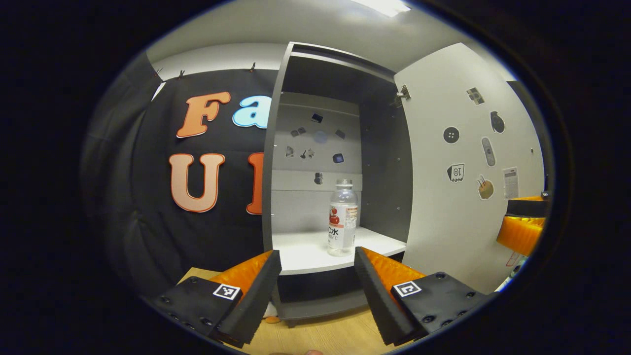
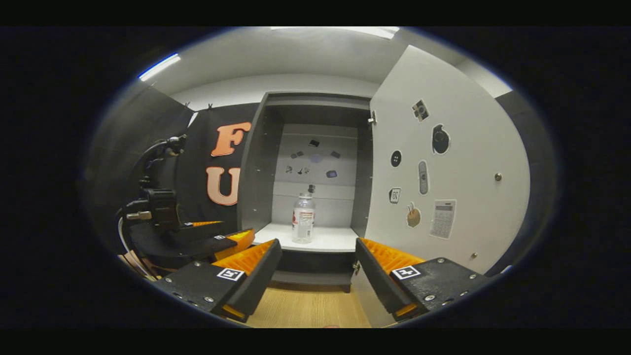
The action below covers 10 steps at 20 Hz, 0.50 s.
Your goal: Open the cabinet door with the right hand, grasp the bottle in the cabinet with the left hand and place it on the coaster, then close the cabinet door with the right hand.
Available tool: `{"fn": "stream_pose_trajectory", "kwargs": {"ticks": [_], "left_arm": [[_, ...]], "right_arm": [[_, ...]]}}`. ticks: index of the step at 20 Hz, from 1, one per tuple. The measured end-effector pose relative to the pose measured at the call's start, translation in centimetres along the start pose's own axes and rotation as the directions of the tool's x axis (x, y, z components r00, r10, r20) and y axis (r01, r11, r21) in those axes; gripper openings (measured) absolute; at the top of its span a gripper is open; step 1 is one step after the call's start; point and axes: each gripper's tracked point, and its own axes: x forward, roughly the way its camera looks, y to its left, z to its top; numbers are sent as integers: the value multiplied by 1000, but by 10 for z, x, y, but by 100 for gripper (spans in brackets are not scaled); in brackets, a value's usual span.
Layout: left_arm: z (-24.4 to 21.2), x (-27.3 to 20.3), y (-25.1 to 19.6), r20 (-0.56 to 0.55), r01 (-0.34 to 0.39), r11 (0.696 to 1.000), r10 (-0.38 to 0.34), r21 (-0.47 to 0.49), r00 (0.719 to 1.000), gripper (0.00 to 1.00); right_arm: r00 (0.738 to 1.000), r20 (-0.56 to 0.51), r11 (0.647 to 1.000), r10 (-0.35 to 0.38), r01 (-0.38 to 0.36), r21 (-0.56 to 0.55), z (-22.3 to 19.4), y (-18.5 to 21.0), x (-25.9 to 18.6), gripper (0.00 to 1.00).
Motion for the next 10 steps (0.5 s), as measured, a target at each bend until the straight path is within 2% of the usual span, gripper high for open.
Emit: {"fn": "stream_pose_trajectory", "kwargs": {"ticks": [2,6,10], "left_arm": [[0,17,-8,0,21,1000,-21,-15,1000,96],[6,58,-20,30,56,998,-57,19,998,96],[15,98,-36,56,85,995,-88,48,995,97]], "right_arm": [[1000,4,1000,-7,7,-1,0,-2,4,90],[1000,-13,1000,-28,28,8,-5,-7,4,95],[998,-21,997,-66,67,28,-5,-11,4,95]]}}
